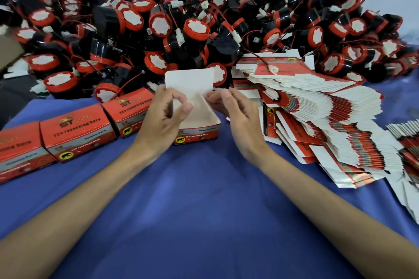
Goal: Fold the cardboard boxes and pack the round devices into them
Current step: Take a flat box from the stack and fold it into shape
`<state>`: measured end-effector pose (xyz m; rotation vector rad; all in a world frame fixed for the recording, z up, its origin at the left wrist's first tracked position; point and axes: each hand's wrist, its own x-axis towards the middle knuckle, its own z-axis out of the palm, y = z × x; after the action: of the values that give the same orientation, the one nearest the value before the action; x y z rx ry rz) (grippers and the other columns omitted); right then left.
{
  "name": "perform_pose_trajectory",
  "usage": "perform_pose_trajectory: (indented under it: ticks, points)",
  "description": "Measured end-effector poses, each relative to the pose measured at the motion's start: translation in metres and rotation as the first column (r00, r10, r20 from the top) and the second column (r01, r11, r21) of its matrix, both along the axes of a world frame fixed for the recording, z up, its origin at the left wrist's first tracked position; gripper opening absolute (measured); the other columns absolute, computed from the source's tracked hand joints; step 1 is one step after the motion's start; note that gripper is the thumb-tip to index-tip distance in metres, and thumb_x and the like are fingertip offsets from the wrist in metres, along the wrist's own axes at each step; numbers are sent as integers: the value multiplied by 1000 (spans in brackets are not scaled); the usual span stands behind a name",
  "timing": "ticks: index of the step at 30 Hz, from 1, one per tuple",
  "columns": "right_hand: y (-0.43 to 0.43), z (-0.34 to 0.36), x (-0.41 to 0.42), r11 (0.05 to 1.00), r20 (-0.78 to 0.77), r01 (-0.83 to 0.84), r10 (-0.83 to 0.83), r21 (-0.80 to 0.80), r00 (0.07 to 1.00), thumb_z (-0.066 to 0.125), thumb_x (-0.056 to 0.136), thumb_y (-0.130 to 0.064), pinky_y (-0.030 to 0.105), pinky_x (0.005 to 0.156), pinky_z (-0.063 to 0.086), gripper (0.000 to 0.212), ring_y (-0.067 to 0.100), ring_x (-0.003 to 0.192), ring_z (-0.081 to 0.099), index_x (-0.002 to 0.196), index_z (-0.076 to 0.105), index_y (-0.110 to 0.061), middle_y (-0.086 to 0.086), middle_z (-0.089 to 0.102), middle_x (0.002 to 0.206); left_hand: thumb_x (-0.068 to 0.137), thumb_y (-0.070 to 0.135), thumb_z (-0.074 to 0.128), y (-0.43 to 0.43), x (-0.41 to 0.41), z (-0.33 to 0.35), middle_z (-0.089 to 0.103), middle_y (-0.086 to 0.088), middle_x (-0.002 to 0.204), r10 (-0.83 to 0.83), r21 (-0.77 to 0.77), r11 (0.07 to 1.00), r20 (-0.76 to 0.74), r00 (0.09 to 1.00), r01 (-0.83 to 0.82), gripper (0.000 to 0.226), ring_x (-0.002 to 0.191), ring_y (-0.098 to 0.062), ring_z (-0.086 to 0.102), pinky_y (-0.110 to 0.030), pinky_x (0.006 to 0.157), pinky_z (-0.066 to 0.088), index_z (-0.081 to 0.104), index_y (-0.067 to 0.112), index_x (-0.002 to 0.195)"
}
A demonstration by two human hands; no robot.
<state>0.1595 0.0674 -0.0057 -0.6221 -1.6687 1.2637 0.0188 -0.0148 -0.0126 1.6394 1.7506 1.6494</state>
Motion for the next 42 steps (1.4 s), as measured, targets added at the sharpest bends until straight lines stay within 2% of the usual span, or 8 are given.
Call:
perform_pose_trajectory:
  ticks: [4, 8, 11, 13, 21, 28, 35, 42]
  points:
    - [4, 2, 1, 996, 98, -64, 58, 56, 993, 58, 92, 1, 27, 88, 52, 30, 15, 96, 67, 119, 47, -5, 10, 69, 98, 100, 34, 30, 1, 0, -3, 48, 12, 102, -63, -79, 995, 18, 998, 65, 28, 95, 18, 43, 1, 82, 28, 58, 32, 96]
    - [6, 0, -1, 978, 185, -106, 72, 179, 980, 67, 85, 4, 17, 84, 49, 74, 12, 89, 67, 145, 25, -8, 7, 67, 92, 88, 13, 47, 2, -4, -3, 42, -20, 127, -198, -34, 979, 105, 975, 203, 32, 121, -26, 45, -36, 102, 40, 29, 26, 110]
    - [8, 5, 0, 979, 225, -162, 131, 126, 966, 66, 88, -9, 20, 82, 51, 47, 11, 86, 67, 130, 48, -18, 2, 69, 89, 84, 1, 52, 2, 0, -2, 50, -17, 126, -214, 68, 976, 136, 967, 206, 50, 117, -25, 53, -35, 99, 45, 19, 20, 116]
    - [10, 9, 1, 982, 114, -187, 186, -7, 976, 59, 92, -26, 27, 81, 53, 14, 16, 84, 69, 102, 63, -16, 3, 71, 86, 86, 8, 59, 1, -2, -4, 58, -5, 120, -204, 53, 979, 141, 969, 198, 54, 108, -12, 60, -25, 92, 49, 27, 26, 125]
    - [19, 4, 7, 952, -14, -274, 275, -135, 961, 51, 94, -32, 23, 81, 52, 32, 19, 89, 68, 93, 72, -8, 8, 74, 92, 74, 81, 47, -5, -3, 1, 58, 35, 91, -158, -21, 987, 18, 987, 158, 52, 81, 8, 57, -6, 65, 42, 48, 39, 105]
    - [18, 3, 10, 943, -30, -297, 296, -152, 955, 63, 89, -10, 17, 77, 50, 17, 8, 95, 67, 102, 73, -16, -7, 73, 97, 90, 50, 53, -5, -8, 0, 65, 23, 100, -148, -38, 988, 56, 987, 151, 19, 94, 2, 62, -14, 71, 49, 56, 42, 107]
    - [15, -3, 12, 964, 30, -266, 266, -17, 963, 70, 83, -4, 26, 81, 56, 30, 12, 97, 66, 100, 72, -28, -8, 72, 95, 85, 44, 53, -9, -17, 2, 56, 13, 122, -235, -66, 971, -75, 969, 231, 38, 112, 0, 55, -14, 82, 49, 53, 33, 121]
    - [10, -7, 12, 942, 179, -108, 52, 317, 982, 70, 84, -7, 33, 72, 52, 33, 20, 84, 59, 117, 65, -4, 4, 63, 89, 87, 23, 59, -7, -26, 1, 52, 16, 129, -219, -66, 975, -210, 953, 210, 41, 123, 7, 47, -12, 97, 39, 53, 24, 128]
